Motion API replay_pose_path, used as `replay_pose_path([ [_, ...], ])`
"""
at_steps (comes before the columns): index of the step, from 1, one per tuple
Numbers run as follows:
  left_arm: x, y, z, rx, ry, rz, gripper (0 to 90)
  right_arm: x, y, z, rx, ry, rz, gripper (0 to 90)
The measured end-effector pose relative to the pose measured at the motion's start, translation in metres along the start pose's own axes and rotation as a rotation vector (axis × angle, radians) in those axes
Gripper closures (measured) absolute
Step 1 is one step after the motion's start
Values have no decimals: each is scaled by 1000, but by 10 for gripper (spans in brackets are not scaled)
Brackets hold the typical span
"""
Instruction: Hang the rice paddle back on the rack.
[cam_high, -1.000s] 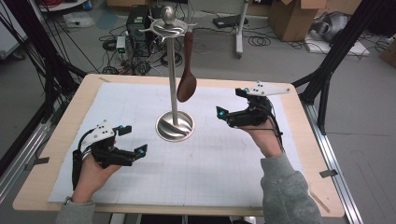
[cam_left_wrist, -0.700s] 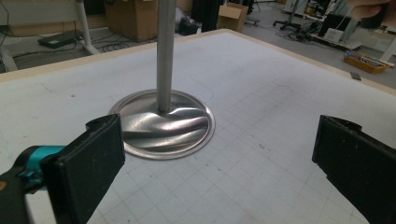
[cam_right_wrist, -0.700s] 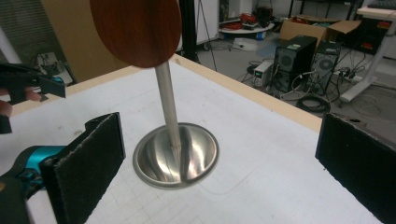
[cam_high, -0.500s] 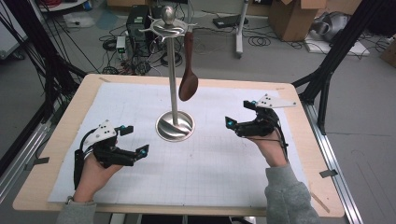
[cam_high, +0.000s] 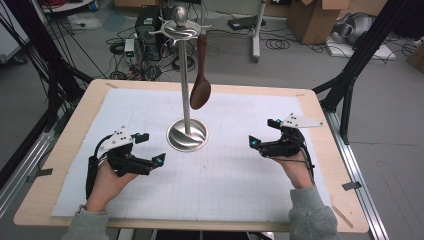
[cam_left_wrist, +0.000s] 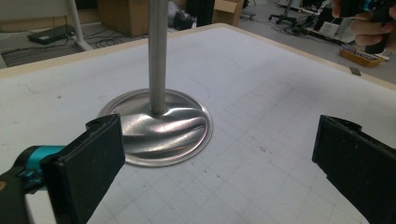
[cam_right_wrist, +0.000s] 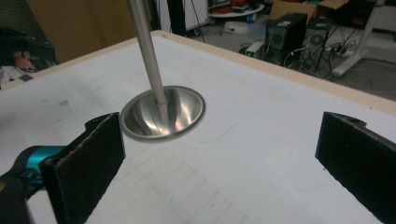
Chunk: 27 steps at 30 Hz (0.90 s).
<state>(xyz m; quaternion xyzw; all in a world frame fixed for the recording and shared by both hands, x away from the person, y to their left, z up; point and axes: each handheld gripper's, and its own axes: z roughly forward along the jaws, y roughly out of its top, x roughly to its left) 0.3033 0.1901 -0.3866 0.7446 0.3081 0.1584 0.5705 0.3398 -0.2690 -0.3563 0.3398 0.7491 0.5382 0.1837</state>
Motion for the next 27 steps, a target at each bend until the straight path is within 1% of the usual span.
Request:
replay_pose_path([
  [2, 0, 0, 1, -1, -2, -2, 29, -2, -3, -1, 11, -12, 1, 0],
  [3, 0, 0, 1, -2, -1, -3, 29, -3, -5, -1, 4, -22, -4, 1],
  [6, 1, 0, 1, 2, -4, -4, 29, -5, -13, 0, 21, -21, 4, 1],
  [7, 1, 0, 1, 2, -6, -4, 29, -6, -15, 0, 19, -19, 3, 1],
  [13, 1, 0, 0, 1, -1, -6, 29, -11, -28, -2, 26, -18, 37, 1],
  [15, 2, 0, 0, -3, 1, -7, 29, -12, -32, -2, 31, -26, 46, 1],
  [16, 2, 0, 0, -3, 1, -8, 29, -13, -34, -2, 28, -33, 42, 1],
  [18, 2, 0, -1, -5, 2, -9, 29, -14, -37, -4, 41, -38, 58, 1],
  [20, 2, 0, -1, -4, 2, -11, 29, -16, -40, -6, 32, -42, 64, 1],
  [23, 3, -1, -1, -3, 2, -12, 29, -20, -45, -10, 30, -29, 64, 23],
  [24, 3, -1, -1, -4, 2, -12, 29, -20, -46, -11, 34, -30, 69, 23],
  [25, 3, -1, -1, -3, 3, -13, 29, -21, -48, -12, 30, -30, 61, 23],
  [27, 2, -1, -1, -1, 4, -9, 29, -22, -50, -13, 32, -31, 71, 23],
])
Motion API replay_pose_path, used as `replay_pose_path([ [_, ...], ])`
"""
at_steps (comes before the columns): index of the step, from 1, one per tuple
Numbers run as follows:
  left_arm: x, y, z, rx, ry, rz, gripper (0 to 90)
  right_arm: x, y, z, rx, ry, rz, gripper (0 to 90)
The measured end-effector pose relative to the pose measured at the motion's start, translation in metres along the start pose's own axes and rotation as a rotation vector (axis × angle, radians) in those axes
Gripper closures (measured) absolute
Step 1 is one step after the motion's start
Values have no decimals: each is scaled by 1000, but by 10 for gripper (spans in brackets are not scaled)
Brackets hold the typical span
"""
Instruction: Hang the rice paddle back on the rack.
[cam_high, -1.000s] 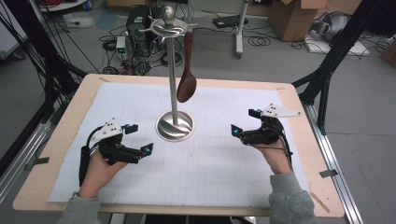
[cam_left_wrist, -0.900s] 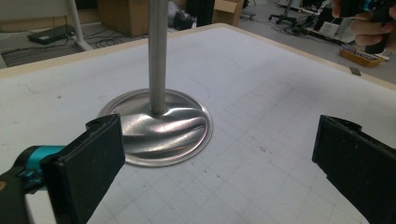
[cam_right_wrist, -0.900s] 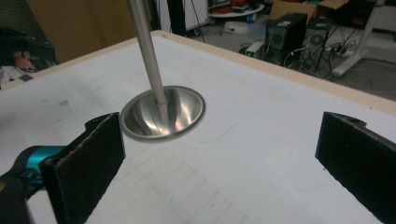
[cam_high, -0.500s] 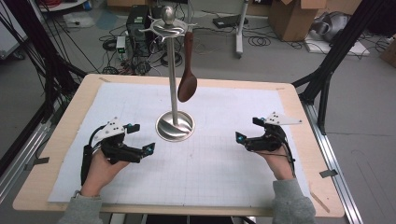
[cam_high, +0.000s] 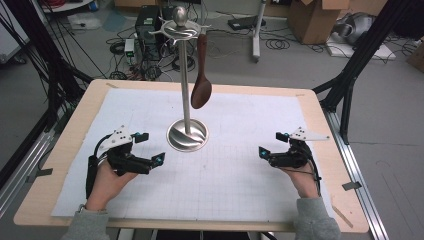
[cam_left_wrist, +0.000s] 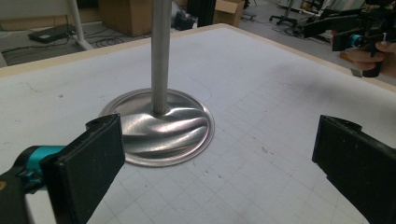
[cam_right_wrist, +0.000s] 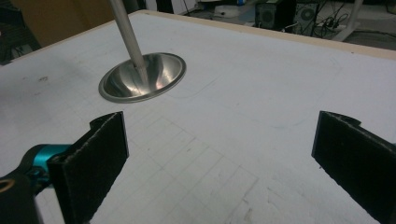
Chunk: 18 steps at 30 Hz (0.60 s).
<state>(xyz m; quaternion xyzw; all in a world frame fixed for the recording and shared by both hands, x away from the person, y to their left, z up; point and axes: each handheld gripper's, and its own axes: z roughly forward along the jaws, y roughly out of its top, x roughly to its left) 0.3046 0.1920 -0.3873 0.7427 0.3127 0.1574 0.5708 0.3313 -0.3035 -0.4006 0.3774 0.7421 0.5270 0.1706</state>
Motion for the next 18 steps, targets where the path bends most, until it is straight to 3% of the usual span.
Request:
replay_pose_path([
  [5, 0, 0, 0, 4, -2, 0, 29, -2, -4, -5, -1, -15, 3, 22],
  [9, 1, 0, -1, -2, 2, -5, 29, -5, -6, -10, 1, -57, 25, 14],
  [18, 3, -3, 0, 10, 12, -2, 29, -17, -20, -15, 4, -63, 52, 15],
])
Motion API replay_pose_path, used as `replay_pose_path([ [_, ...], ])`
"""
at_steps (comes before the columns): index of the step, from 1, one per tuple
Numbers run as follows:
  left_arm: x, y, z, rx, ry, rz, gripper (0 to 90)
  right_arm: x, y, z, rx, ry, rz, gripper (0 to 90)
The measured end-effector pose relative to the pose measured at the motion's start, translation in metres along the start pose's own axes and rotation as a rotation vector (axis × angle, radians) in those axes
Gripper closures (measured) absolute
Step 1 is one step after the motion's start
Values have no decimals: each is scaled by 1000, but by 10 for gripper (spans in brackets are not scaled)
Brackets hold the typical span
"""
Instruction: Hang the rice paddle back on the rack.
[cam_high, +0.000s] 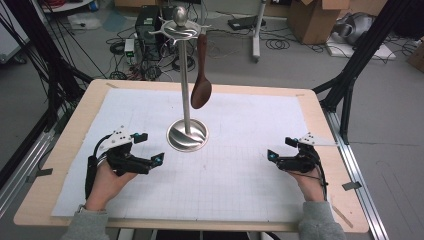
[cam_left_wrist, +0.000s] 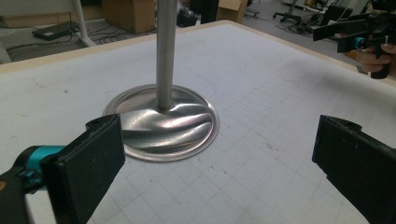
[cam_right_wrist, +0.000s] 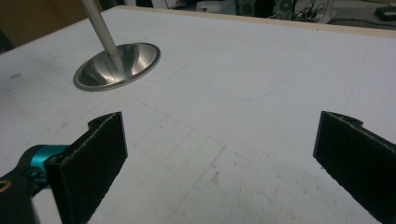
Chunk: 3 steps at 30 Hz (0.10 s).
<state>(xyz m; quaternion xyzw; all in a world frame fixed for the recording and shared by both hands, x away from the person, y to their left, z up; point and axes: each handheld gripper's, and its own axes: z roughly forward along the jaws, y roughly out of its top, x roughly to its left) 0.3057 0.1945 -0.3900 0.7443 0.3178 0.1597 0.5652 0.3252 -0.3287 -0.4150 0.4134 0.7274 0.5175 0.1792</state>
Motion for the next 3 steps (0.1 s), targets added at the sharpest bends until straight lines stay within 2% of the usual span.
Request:
replay_pose_path([
  [3, 0, -1, 1, 5, 2, -3, 29, -2, 1, -1, -22, 7, 7, 16],
])
